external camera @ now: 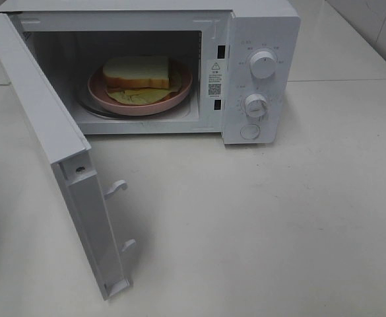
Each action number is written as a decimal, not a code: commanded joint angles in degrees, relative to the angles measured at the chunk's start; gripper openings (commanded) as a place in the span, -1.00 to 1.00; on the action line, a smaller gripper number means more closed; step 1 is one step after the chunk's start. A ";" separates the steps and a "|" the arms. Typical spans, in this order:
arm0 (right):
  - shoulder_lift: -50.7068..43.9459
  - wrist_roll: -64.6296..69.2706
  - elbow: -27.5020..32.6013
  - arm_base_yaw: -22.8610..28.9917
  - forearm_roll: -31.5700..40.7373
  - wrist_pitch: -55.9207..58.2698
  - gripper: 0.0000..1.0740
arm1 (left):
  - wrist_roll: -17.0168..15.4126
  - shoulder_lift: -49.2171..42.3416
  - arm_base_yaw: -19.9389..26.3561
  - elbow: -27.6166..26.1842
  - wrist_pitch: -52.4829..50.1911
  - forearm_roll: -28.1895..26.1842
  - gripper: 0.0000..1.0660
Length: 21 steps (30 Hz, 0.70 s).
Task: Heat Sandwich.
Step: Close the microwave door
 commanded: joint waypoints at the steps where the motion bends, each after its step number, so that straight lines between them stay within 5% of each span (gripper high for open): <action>1: -1.60 0.34 0.00 -0.46 0.00 -0.52 0.42 | 0.00 2.81 -0.29 1.20 -7.28 0.23 -1.00; 6: -1.60 0.34 0.00 -0.46 0.00 -0.52 0.42 | -0.40 10.71 -0.29 1.38 -16.10 1.89 -1.00; 14: -1.60 0.34 0.00 -0.46 0.00 -0.52 0.42 | -11.17 22.69 -0.29 1.32 -30.42 22.12 -1.00; 21: -1.60 0.34 0.00 -0.46 0.00 -0.52 0.42 | -14.73 28.76 -0.29 1.20 -39.25 33.80 -1.00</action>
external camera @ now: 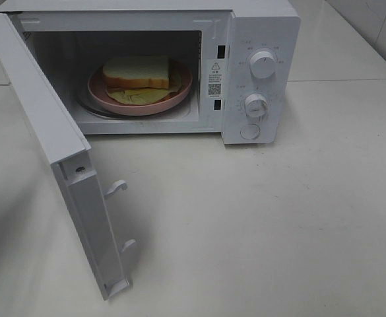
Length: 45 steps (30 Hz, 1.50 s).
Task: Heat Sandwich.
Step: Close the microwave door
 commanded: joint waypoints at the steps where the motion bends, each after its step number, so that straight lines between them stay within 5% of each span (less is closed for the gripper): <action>1: -1.60 0.34 0.00 -0.46 0.00 -0.46 0.42 | -2.23 2.86 -0.46 0.00 -6.25 4.70 -1.00; 8: -1.60 0.34 0.00 -0.46 0.00 -0.46 0.42 | 0.00 6.65 -7.62 -2.46 -6.70 2.81 -1.00; 29: -1.60 0.40 0.00 -0.46 0.00 -0.46 0.42 | 8.59 16.39 -31.05 -12.78 -5.50 -22.06 -1.00; 45: -1.60 0.40 0.00 -0.46 0.00 -0.46 0.42 | 15.99 25.38 -41.48 -24.64 -2.58 -36.15 -1.00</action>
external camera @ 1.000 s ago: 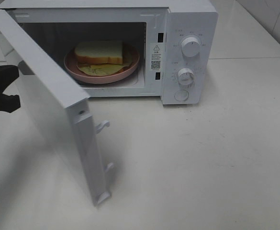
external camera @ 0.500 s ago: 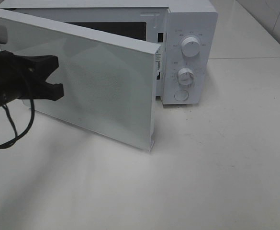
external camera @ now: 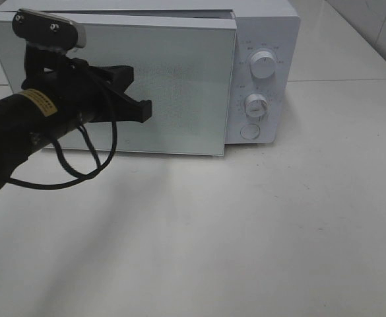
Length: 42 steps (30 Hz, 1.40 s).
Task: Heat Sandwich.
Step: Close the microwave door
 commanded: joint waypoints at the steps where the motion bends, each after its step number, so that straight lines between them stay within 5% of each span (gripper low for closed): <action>1: -1.60 0.40 0.00 -0.46 0.00 -0.40 0.42 | 2.29 2.41 -2.12 -4.35 2.01 -3.15 -1.00; 6: -1.60 0.40 0.00 -0.46 0.00 -0.40 0.42 | 5.61 5.27 -4.13 -8.54 3.09 -6.19 -1.00; 23: -1.60 0.34 0.00 -0.46 0.00 -0.40 0.42 | 5.61 13.58 -5.33 -24.41 10.03 -7.28 -1.00; 42: -1.60 0.34 0.00 -0.46 0.06 -0.40 0.42 | 6.02 18.85 -4.93 -31.05 9.85 -9.63 -1.00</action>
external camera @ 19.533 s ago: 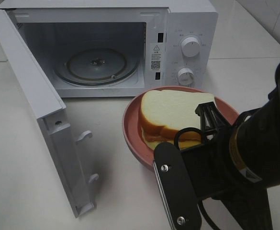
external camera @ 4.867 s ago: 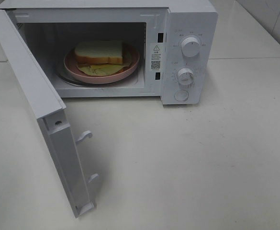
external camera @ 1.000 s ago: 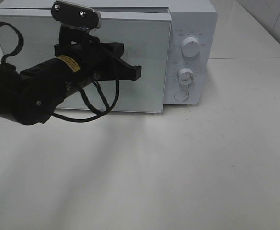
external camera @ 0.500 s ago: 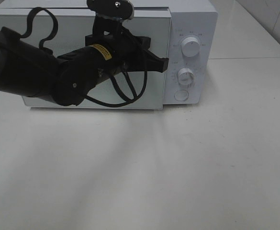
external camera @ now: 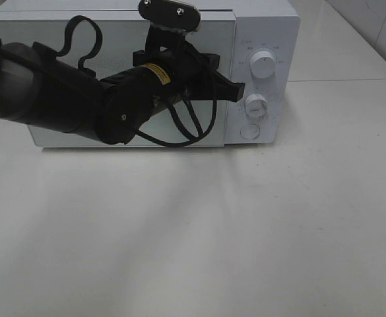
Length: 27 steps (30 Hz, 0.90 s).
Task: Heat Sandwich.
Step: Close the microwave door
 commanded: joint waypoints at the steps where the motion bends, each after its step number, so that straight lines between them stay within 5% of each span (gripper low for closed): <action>1: -1.60 0.34 0.00 -0.46 0.11 -0.40 0.42 | -0.17 1.20 1.95 -2.64 -2.29 -4.18 -1.00; 27: -1.60 0.34 0.00 -0.46 0.11 -0.40 0.42 | -0.46 0.34 3.55 -3.67 0.74 -4.58 -1.00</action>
